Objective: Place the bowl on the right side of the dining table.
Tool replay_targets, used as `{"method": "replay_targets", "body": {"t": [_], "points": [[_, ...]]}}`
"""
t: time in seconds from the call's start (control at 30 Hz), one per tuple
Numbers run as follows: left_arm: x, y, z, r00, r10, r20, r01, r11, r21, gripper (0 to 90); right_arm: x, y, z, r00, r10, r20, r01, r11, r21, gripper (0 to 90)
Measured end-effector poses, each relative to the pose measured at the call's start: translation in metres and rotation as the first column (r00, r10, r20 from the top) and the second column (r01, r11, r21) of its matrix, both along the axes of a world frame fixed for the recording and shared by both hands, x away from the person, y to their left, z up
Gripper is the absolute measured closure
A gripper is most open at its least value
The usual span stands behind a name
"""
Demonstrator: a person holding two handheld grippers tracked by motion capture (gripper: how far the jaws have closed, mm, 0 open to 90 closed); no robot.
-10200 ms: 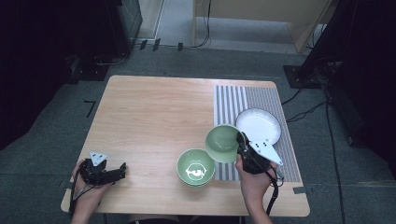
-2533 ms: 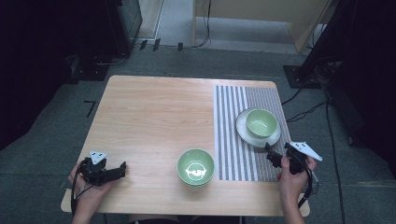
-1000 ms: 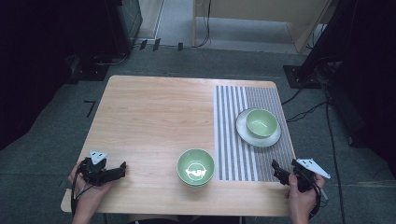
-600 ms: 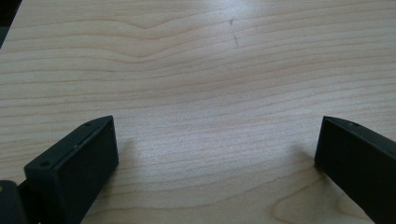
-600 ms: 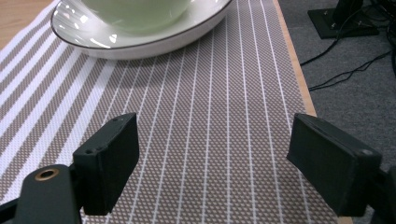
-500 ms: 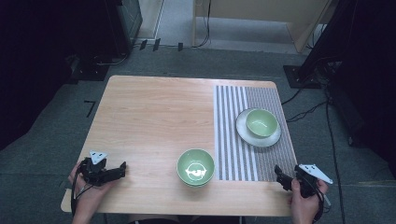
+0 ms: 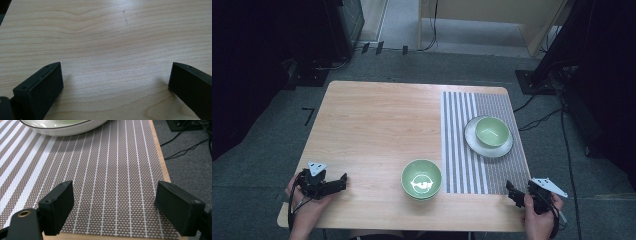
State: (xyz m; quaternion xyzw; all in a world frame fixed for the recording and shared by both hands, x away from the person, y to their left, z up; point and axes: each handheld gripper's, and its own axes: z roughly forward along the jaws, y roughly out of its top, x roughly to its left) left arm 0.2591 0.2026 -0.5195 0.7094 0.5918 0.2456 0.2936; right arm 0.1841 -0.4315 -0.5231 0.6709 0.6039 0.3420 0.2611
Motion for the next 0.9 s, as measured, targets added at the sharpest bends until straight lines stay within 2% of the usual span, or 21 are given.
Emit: {"method": "replay_targets", "body": {"t": [0.27, 0.4, 0.5, 0.9], "points": [[0.0, 0.0, 0.0, 1.0, -0.001, 0.0, 0.001, 1.0, 0.0, 0.0, -0.001, 0.004, -0.001, 0.9997, 0.014, -0.022, -0.015, 1.0, -0.023, 16.4], [0.0, 0.0, 0.0, 1.0, 0.0, 0.0, 0.0, 1.0, 0.0, 0.0, 0.0, 0.008, -0.001, 0.9991, 0.019, -0.037, -0.022, 0.998, -0.063, 16.3], [0.0, 0.0, 0.0, 1.0, 0.0, 0.0, 0.0, 1.0, 0.0, 0.0, 0.0, 0.014, -0.002, 0.9984, 0.02, -0.052, -0.026, 0.993, -0.116, 16.5], [0.0, 0.0, 0.0, 1.0, 0.0, 0.0, 0.0, 1.0, 0.0, 0.0, 0.0, 0.016, -0.001, 0.9986, 0.005, -0.054, -0.011, 0.993, -0.115, 16.7]]}}
